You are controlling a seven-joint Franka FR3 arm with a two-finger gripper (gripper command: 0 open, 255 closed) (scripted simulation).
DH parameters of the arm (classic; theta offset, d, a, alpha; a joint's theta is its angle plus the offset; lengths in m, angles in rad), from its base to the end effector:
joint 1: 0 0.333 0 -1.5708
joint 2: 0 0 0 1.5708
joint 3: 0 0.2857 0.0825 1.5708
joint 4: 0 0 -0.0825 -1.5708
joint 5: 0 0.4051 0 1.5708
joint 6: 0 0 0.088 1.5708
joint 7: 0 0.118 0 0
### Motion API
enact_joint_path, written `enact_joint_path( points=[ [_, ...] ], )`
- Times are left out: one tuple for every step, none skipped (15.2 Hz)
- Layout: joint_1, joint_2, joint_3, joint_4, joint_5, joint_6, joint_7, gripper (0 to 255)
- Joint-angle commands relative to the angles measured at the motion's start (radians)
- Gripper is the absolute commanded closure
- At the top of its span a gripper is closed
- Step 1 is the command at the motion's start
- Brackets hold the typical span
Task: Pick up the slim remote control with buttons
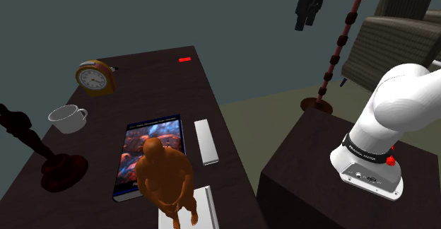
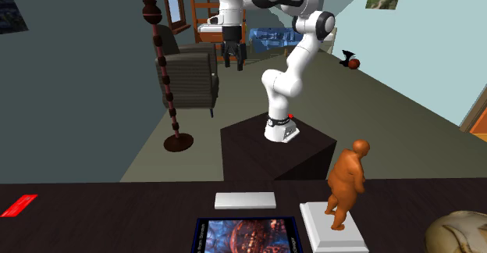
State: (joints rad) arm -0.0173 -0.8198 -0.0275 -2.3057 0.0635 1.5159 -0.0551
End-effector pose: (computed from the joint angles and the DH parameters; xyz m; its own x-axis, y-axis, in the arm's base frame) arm 0.3355 -0.0095 0.5898 0.9992 0.0217 0.0345 0.0245 -0.9964 -0.0815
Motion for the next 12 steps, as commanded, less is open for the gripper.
enact_joint_path(
  points=[
    [0.0,0.0,0.0,0.0,0.0,0.0,0.0,0],
    [0.002,0.001,0.021,-0.022,0.012,0.023,0.027,0],
    [0.003,0.003,0.043,-0.042,0.024,0.047,0.055,0],
    [0.005,0.007,0.065,-0.061,0.037,0.072,0.082,0],
    [0.007,0.013,0.087,-0.079,0.049,0.096,0.109,0],
    [0.01,0.021,0.109,-0.095,0.061,0.121,0.136,0],
    [0.012,0.03,0.131,-0.109,0.073,0.147,0.162,0],
    [0.015,0.042,0.153,-0.123,0.084,0.173,0.189,0],
    [0.018,0.055,0.176,-0.134,0.096,0.199,0.216,0],
    [0.02,0.07,0.198,-0.144,0.107,0.226,0.243,0],
    [0.022,0.087,0.221,-0.153,0.117,0.253,0.27,0],
    [0.024,0.106,0.244,-0.16,0.127,0.28,0.297,0]
  ],
)
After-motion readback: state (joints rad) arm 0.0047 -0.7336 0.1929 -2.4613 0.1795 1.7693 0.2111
